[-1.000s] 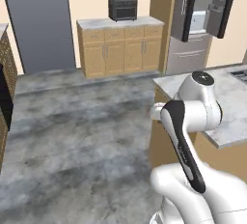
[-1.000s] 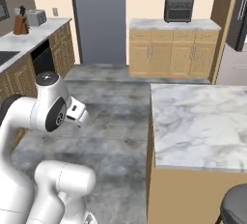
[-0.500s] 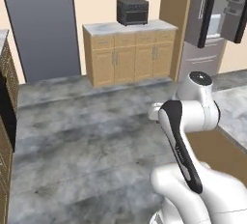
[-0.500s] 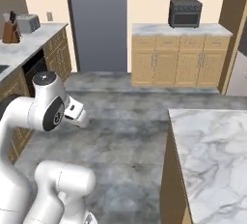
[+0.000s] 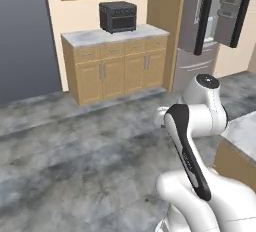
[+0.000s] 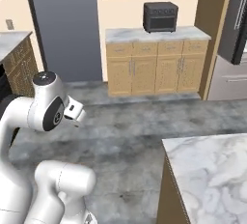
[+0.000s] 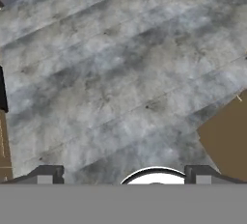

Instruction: Take the cheese, fish, and mushroom from the fridge and place them on the plate on the dining counter to create an appetizer plate.

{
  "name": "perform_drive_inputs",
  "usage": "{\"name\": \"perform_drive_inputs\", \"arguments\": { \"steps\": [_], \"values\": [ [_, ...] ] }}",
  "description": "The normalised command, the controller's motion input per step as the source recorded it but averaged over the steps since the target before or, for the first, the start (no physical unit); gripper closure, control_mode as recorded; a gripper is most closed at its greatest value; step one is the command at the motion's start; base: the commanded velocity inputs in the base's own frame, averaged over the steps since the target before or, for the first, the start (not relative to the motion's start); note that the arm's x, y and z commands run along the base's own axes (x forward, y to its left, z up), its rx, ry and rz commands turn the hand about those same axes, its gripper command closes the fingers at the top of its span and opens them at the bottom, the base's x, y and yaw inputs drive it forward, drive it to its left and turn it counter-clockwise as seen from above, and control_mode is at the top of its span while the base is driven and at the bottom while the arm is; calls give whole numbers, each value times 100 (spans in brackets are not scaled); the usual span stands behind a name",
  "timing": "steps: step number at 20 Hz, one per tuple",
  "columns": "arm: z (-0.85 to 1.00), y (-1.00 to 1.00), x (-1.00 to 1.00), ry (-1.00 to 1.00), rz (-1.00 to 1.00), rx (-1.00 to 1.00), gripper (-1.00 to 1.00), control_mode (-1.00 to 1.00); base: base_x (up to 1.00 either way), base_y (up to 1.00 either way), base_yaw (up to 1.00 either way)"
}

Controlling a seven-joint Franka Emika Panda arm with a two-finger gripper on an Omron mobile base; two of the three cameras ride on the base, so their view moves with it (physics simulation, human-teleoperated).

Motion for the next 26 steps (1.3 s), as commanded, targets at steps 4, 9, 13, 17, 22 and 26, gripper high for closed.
{"name": "perform_drive_inputs", "arguments": {
  "steps": [4,9,13,17,22,26],
  "values": [
    [0,0,0,0,0,0,-100,100,100,44,-37],
    [0,0,0,0,0,0,-100,100,100,36,-40],
    [0,0,0,0,0,0,-100,100,100,29,-38],
    [0,0,0,0,0,0,-100,100,100,18,-43],
    [0,0,0,0,0,0,-100,100,100,-3,-45],
    [0,0,0,0,0,0,-100,100,76,-44,-55]
  ]
}}
